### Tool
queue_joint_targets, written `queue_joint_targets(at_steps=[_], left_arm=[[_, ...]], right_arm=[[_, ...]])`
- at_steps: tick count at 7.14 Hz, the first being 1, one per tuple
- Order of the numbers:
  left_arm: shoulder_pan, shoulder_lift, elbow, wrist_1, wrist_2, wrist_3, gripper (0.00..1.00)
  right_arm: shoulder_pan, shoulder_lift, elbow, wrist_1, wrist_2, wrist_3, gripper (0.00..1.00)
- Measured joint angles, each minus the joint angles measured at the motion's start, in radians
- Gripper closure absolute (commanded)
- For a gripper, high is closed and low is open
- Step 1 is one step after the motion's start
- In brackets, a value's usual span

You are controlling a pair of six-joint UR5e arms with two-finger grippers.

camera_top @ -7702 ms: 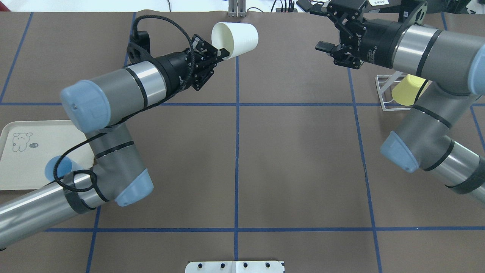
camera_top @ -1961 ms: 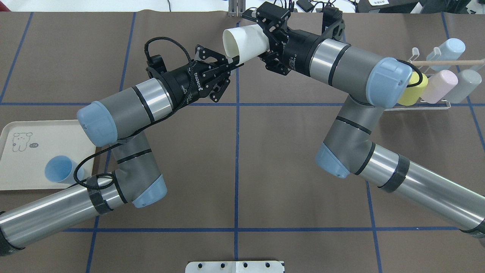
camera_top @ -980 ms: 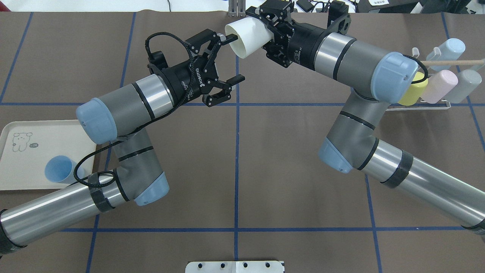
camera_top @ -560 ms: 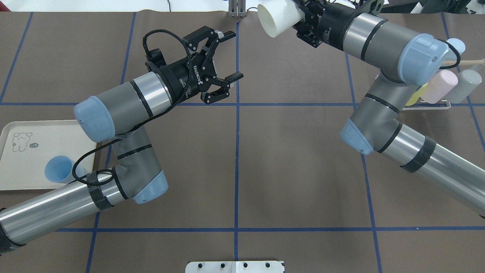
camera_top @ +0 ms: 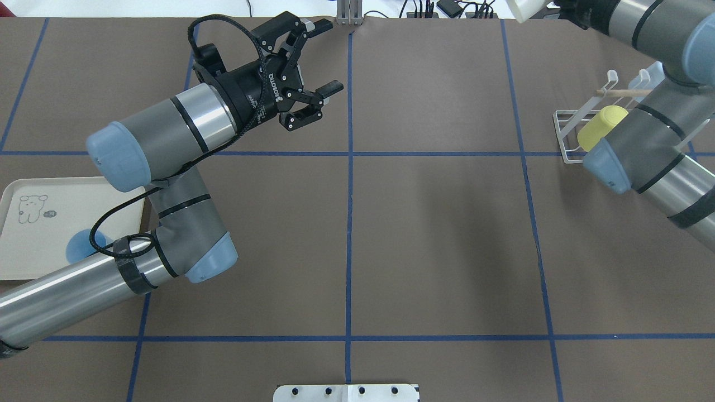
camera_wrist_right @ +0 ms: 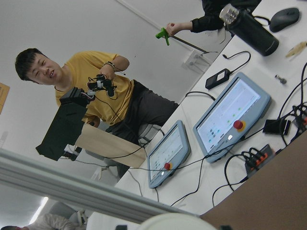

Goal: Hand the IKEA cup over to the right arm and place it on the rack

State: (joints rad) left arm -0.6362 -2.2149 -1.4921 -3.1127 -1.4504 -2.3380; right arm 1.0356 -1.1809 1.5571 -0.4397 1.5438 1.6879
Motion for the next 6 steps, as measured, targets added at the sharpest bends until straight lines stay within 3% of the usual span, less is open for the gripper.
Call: queue_joint_targets(at_steps=[3, 6], left_arm=[[-0.021, 0.038, -0.002, 0.068, -0.037, 0.116, 0.02], [-0.023, 0.087, -0.113, 0.311, -0.052, 0.338, 0.02]], right_arm=[[0.086, -0.056, 0.001, -0.173, -0.035, -0.399, 1.00], [0.097, -0.155, -0.011, -0.190, -0.083, -0.705, 1.00]])
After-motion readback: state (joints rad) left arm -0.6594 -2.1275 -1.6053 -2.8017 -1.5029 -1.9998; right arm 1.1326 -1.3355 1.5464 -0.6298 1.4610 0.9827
